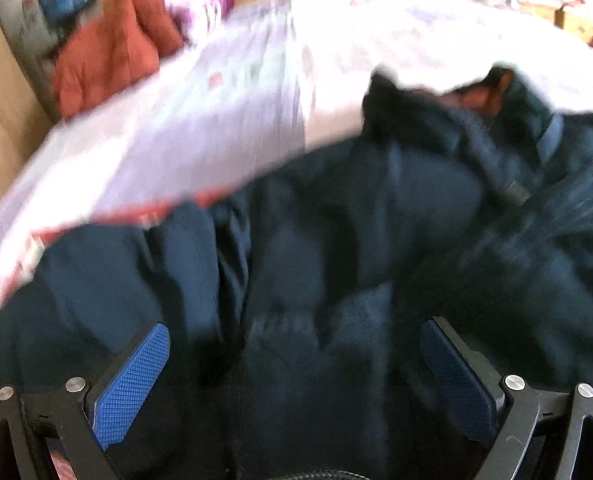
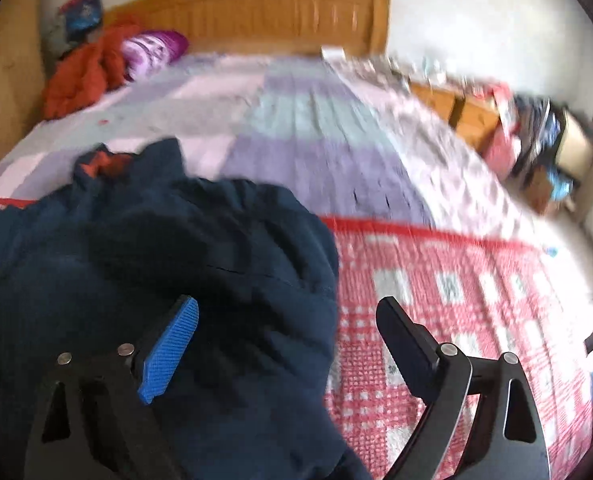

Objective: Fold large clothes
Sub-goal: 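Lay the sleeve on the jacket and open the right tool, then move the left tool over the jacket toward the other sleeve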

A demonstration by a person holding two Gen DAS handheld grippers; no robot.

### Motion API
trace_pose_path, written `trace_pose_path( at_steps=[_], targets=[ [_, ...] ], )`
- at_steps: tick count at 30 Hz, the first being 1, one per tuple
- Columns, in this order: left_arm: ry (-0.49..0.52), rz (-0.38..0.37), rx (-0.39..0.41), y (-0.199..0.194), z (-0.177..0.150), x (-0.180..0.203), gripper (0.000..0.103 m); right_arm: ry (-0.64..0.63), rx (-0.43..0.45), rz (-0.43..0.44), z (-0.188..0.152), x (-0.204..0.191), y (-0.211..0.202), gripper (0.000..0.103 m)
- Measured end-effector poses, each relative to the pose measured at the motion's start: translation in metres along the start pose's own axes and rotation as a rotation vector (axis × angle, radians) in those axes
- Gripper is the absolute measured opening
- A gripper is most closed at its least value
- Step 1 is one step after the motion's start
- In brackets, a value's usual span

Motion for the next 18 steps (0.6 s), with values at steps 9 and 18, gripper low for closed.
trace_pose_path(
  at_steps=[9, 18],
  targets=[
    [-0.106, -0.102, -0.210, 0.060, -0.001, 0.045, 0.103, -0.045, -0.163, 0.023, 0.006, -0.027, 0.063, 0.091],
    [-0.148, -0.054, -0.199, 0.083, -0.008, 0.018, 0.103, 0.076, -0.242, 0.038, -0.023, 0.014, 0.089, 0.101]
  ],
)
Point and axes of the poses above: each gripper's, at about its wrist camera, not at the fingertips, and y roughly the way its jaws point, x to its right, z to its top, the point moved 10 cm from there along y, roughly the way its jaws point, and after that the axes turned 11 degrees about -y, right-handed, at the moved point
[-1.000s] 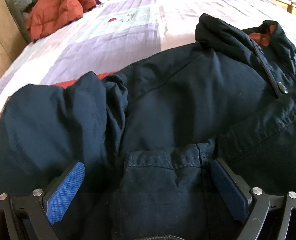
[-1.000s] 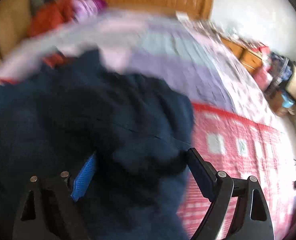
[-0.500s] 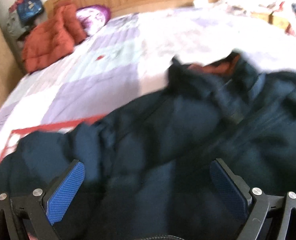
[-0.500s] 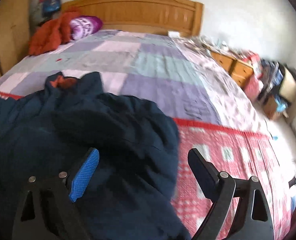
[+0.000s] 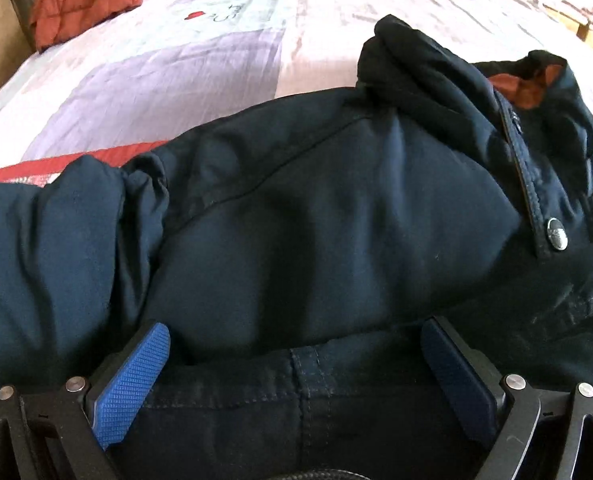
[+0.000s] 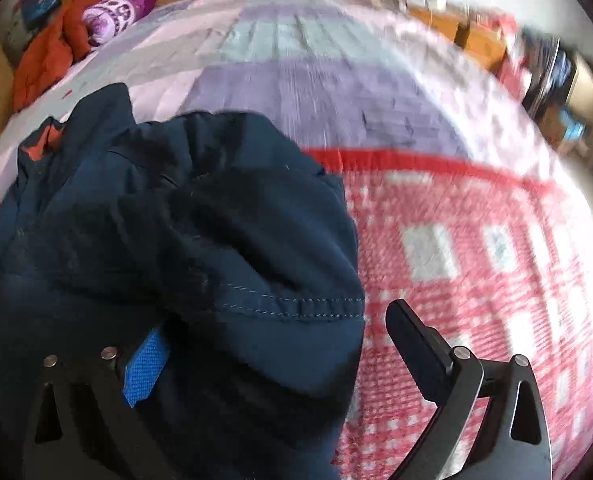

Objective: Fold large clothes
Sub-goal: 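Move the left tool over the jacket toward the other sleeve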

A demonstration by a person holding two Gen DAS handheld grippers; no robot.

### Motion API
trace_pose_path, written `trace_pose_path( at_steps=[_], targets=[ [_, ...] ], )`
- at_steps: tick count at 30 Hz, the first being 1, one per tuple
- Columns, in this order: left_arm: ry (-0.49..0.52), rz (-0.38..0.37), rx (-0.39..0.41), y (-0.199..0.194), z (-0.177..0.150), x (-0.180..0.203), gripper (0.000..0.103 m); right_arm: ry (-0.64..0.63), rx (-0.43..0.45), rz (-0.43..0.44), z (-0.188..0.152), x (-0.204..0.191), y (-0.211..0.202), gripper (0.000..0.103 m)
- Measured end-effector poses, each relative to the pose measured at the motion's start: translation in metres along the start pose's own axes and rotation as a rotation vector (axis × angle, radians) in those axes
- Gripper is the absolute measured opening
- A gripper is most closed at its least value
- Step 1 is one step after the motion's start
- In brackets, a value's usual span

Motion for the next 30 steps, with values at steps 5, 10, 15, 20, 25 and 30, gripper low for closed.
trace_pose_path(
  at_steps=[5, 10, 15, 20, 25, 30],
  targets=[
    [0.048, -0.011, 0.096, -0.045, 0.002, 0.012, 0.103, -0.099, 0.217, -0.080, 0.012, -0.030, -0.064, 0.092],
    [0.143, -0.072, 0.129, -0.077, -0.036, 0.040, 0.103, -0.258, 0.229, 0.082, -0.022, -0.107, -0.093, 0.093],
    [0.130, -0.073, 0.098, -0.065, -0.055, 0.015, 0.103, -0.215, 0.136, 0.058, -0.067, -0.079, -0.072, 0.092],
    [0.154, -0.067, 0.092, -0.060, -0.049, 0.004, 0.103, -0.039, 0.074, 0.023, -0.096, -0.008, -0.067, 0.092],
    [0.139, -0.047, 0.087, -0.076, -0.051, 0.004, 0.103, -0.016, 0.082, -0.053, -0.112, 0.007, -0.090, 0.092],
    [0.131, -0.078, 0.090, -0.106, -0.078, 0.007, 0.103, 0.007, 0.116, -0.086, -0.126, 0.007, -0.118, 0.092]
  ],
)
Point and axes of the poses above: each gripper's, at about its wrist camera, not at the fingertips, and y roughly the way its jaws point, x to its right, z to its top, the point moved 10 cm from there along y, roughly the way its jaws point, and after that the axes turned 11 degrees about -y, right-handed, at the moved point
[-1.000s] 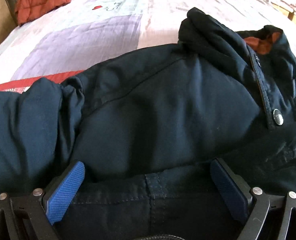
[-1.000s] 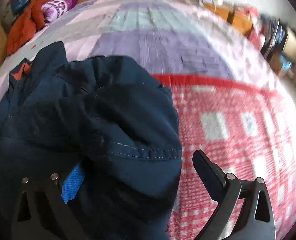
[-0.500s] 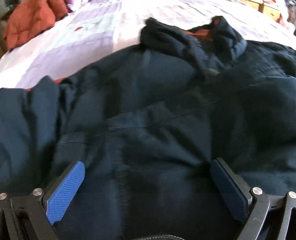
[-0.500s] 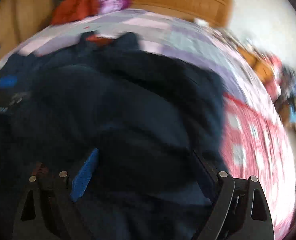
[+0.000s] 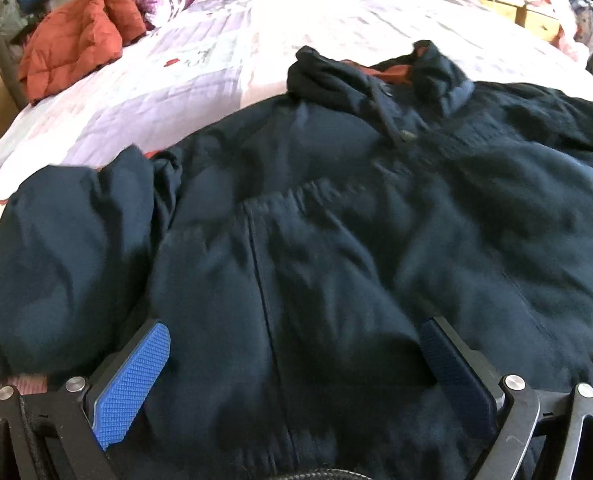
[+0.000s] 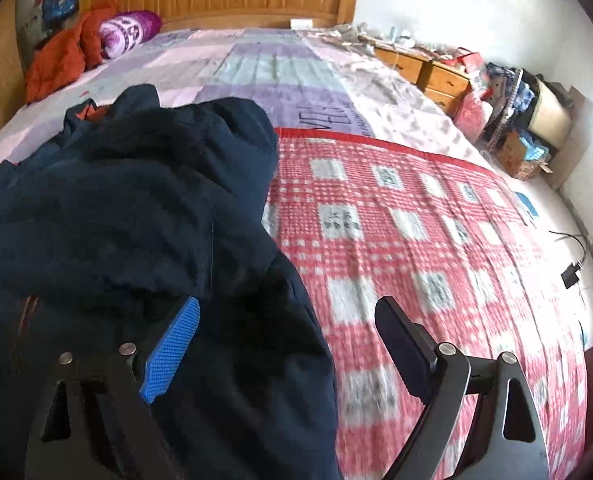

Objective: Fold large clothes
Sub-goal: 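Move the left tool over the jacket toward the other sleeve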

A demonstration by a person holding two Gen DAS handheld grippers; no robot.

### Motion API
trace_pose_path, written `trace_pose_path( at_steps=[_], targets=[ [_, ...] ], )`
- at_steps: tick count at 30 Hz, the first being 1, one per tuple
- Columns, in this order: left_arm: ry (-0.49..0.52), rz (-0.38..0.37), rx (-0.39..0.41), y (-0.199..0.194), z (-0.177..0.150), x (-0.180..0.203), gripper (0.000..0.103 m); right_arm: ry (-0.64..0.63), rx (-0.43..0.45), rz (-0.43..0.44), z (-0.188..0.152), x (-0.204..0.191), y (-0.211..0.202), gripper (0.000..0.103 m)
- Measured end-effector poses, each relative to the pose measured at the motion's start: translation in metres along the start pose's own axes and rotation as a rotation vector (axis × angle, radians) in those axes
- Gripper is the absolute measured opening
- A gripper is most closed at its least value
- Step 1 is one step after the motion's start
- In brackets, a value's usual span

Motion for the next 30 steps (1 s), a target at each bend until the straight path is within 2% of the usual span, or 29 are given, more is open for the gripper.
trace_pose_path(
  at_steps=[4, 7, 10, 12, 14, 15, 17, 19, 21, 23, 27, 30],
  targets=[
    [-0.018, 0.006, -0.026, -0.018, -0.023, 0.001, 0.103, 0.043, 0.012, 0.003, -0.002, 0.004, -0.013, 0.092],
    [-0.027, 0.013, -0.059, -0.025, -0.043, 0.004, 0.103, 0.056, 0.045, 0.048, 0.023, -0.010, -0.009, 0.092],
    [-0.050, 0.029, -0.079, -0.027, -0.055, 0.000, 0.103, -0.008, 0.081, 0.098, 0.051, -0.037, 0.000, 0.092],
    [-0.075, 0.046, -0.093, -0.026, -0.061, -0.004, 0.103, -0.065, 0.065, 0.134, 0.058, -0.058, 0.011, 0.092],
    [-0.092, 0.063, -0.102, -0.027, -0.064, -0.011, 0.103, -0.110, -0.024, 0.115, 0.041, -0.058, 0.034, 0.092],
    [-0.097, 0.068, -0.104, -0.028, -0.065, -0.013, 0.103, -0.070, -0.038, 0.117, 0.032, -0.048, 0.040, 0.092],
    [-0.102, 0.071, -0.107, -0.031, -0.067, -0.019, 0.103, 0.057, -0.055, 0.124, 0.014, -0.020, 0.041, 0.084],
    [-0.100, 0.077, -0.103, -0.036, -0.069, -0.024, 0.103, 0.099, -0.102, -0.003, -0.008, 0.013, 0.035, 0.084],
    [-0.109, 0.073, -0.101, -0.042, -0.074, -0.028, 0.103, 0.122, -0.119, -0.040, -0.027, 0.032, 0.025, 0.084],
    [-0.115, 0.072, -0.099, -0.049, -0.080, -0.029, 0.103, 0.124, -0.094, -0.066, -0.037, 0.039, 0.007, 0.084],
    [-0.098, 0.061, -0.104, -0.059, -0.092, -0.023, 0.103, 0.065, -0.034, -0.070, -0.039, 0.019, -0.021, 0.084],
    [-0.086, 0.048, -0.111, -0.068, -0.100, -0.018, 0.103, -0.005, 0.001, 0.005, -0.025, -0.020, -0.029, 0.084]
  ],
)
Point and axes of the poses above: each gripper's, at about its wrist camera, not at the fingertips, and y roughly the way its jaws point, x to its right, z to its top, the point moved 10 cm from there along y, roughly the way its jaws point, and after that the axes turned 11 degrees about -y, right-handed, at the moved point
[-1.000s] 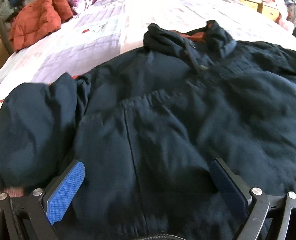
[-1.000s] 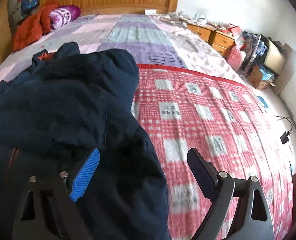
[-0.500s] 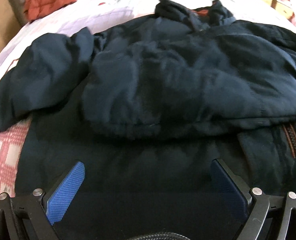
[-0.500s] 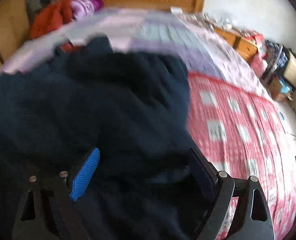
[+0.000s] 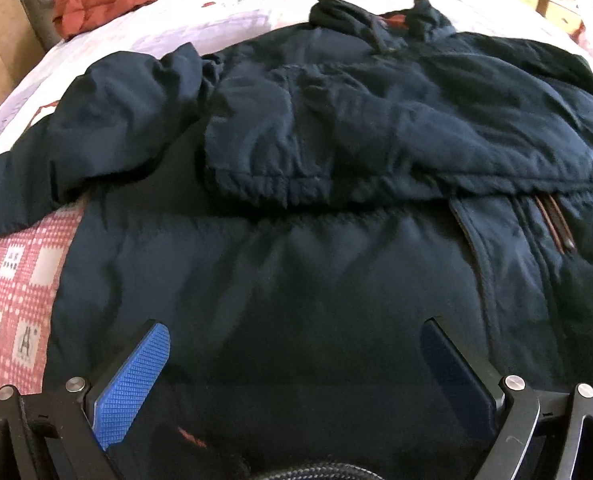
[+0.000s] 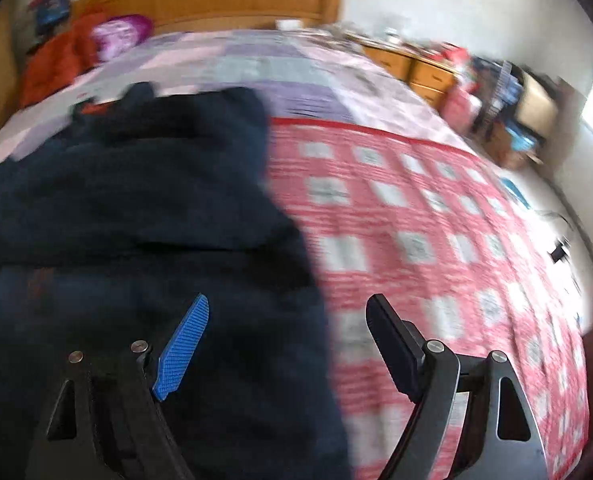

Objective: Fold large clothes
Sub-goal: 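Move the left tool over the jacket toward the other sleeve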

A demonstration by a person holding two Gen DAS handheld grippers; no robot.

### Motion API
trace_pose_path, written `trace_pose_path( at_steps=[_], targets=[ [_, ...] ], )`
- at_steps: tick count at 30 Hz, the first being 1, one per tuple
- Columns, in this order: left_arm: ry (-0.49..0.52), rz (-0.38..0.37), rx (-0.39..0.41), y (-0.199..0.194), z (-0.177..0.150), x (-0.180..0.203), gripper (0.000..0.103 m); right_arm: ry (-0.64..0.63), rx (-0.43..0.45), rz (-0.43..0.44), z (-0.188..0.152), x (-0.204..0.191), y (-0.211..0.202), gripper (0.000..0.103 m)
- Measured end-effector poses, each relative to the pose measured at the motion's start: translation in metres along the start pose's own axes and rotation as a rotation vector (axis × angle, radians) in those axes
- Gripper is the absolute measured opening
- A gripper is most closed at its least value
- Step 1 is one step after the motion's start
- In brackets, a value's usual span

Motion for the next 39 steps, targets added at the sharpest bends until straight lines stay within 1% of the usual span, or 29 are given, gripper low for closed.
trace_pose_path(
  at_steps=[2, 6, 8, 10, 12, 14, 17, 20, 22, 25, 27, 29, 30, 33, 35, 39],
  targets=[
    [0.004, -0.002, 0.000, -0.004, -0.003, 0.001, 0.103, -0.038, 0.017, 0.048, 0.012, -0.028, 0.000, 0.084],
    [-0.001, 0.007, 0.006, -0.008, -0.007, -0.006, 0.103, -0.139, 0.049, 0.165, 0.044, -0.102, 0.007, 0.084],
    [-0.001, 0.023, 0.005, -0.002, -0.011, -0.013, 0.103, -0.186, 0.038, 0.210, 0.048, -0.130, 0.012, 0.084],
    [0.005, 0.046, -0.012, 0.007, -0.018, -0.021, 0.103, -0.217, 0.014, 0.242, 0.039, -0.154, 0.012, 0.084],
    [-0.001, 0.053, -0.032, 0.018, -0.026, -0.032, 0.103, -0.213, -0.029, 0.234, 0.019, -0.155, 0.013, 0.084],
    [-0.027, 0.043, -0.033, 0.019, -0.031, -0.041, 0.103, -0.191, -0.060, 0.201, -0.007, -0.141, 0.012, 0.084],
    [-0.047, 0.039, -0.033, 0.016, -0.037, -0.049, 0.103, -0.137, -0.069, 0.172, -0.026, -0.116, 0.008, 0.085],
    [-0.051, 0.039, -0.029, 0.010, -0.037, -0.050, 0.103, -0.124, -0.083, 0.137, -0.031, -0.107, 0.001, 0.084],
    [-0.051, 0.032, -0.017, 0.005, -0.033, -0.049, 0.103, -0.119, -0.070, 0.138, -0.023, -0.112, -0.006, 0.084],
    [-0.065, 0.008, -0.005, -0.002, -0.025, -0.043, 0.103, -0.125, -0.008, 0.171, 0.001, -0.139, -0.028, 0.084],
    [-0.076, -0.004, -0.002, -0.007, -0.021, -0.041, 0.103, -0.157, 0.028, 0.194, 0.016, -0.160, -0.042, 0.084],
    [-0.092, -0.009, -0.002, -0.014, -0.020, -0.045, 0.103, -0.209, 0.068, 0.218, 0.030, -0.189, -0.056, 0.084],
    [-0.100, -0.010, 0.001, -0.018, -0.020, -0.048, 0.103, -0.223, 0.078, 0.226, 0.033, -0.196, -0.060, 0.084],
    [-0.115, -0.004, 0.007, -0.030, -0.021, -0.064, 0.103, -0.241, 0.105, 0.232, 0.048, -0.214, -0.068, 0.084],
    [-0.124, 0.000, 0.012, -0.036, -0.021, -0.078, 0.103, -0.236, 0.102, 0.221, 0.058, -0.219, -0.066, 0.085],
    [-0.184, 0.027, 0.019, -0.042, -0.015, -0.122, 0.103, -0.211, 0.101, 0.208, 0.083, -0.225, -0.056, 0.084]
  ],
)
Point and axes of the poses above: each gripper's, at about its wrist camera, not at the fingertips, and y roughly the way its jaws point, x to its right, z to its top, the point moved 10 cm from there along y, roughly the way its jaws point, and after that the axes turned 11 degrees about -y, right-handed, at the moved point
